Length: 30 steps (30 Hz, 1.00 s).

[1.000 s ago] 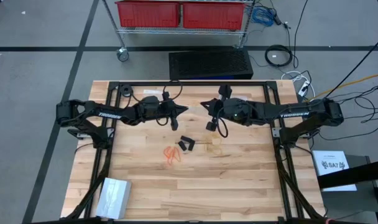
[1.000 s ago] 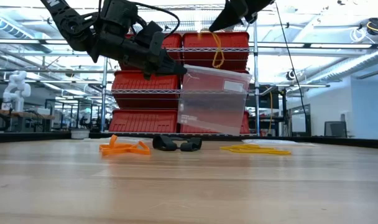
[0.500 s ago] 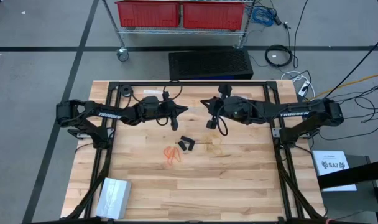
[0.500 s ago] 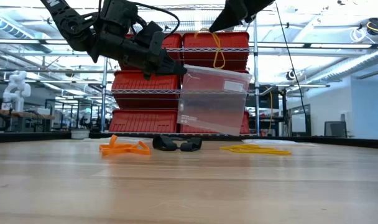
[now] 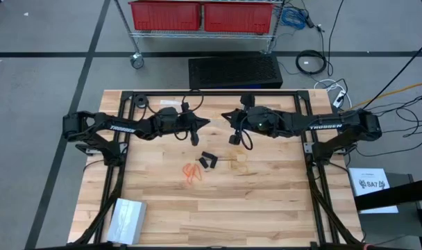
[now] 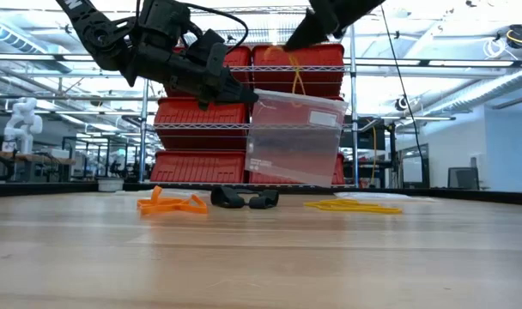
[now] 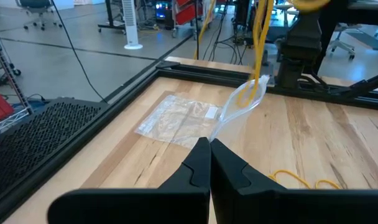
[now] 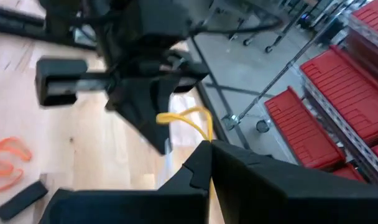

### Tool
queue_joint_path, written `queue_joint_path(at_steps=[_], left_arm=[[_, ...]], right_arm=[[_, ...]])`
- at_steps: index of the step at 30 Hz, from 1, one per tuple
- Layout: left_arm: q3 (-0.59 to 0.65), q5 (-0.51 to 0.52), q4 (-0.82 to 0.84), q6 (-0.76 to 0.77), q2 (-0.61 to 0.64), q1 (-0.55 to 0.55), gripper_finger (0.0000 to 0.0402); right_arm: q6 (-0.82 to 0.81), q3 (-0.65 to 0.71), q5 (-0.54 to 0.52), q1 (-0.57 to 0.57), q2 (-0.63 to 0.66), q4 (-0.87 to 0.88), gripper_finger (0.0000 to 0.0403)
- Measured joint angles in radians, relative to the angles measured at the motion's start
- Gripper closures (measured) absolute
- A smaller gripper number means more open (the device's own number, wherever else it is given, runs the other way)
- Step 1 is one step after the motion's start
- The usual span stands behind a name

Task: Sort rubber bands
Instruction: Put the right yellow rubber band into the middle transparent zip bag

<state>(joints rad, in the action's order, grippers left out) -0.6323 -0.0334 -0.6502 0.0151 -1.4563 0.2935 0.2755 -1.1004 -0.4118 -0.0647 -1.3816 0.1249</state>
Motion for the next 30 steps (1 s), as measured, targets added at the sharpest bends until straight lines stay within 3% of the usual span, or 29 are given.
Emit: queue_joint_path(at_steps=[9, 30], left_arm=[[0.0, 0.0, 0.0, 0.0, 0.0, 0.0, 0.0402], [0.0, -0.001, 0.001, -0.001, 0.0, 0.0, 0.0402]], right_arm=[[-0.07, 0.0, 0.004, -0.004, -0.042, 0.068, 0.0403], [-0.29, 0.0, 0.129, -0.075, -0.087, 0.227, 0.0403]])
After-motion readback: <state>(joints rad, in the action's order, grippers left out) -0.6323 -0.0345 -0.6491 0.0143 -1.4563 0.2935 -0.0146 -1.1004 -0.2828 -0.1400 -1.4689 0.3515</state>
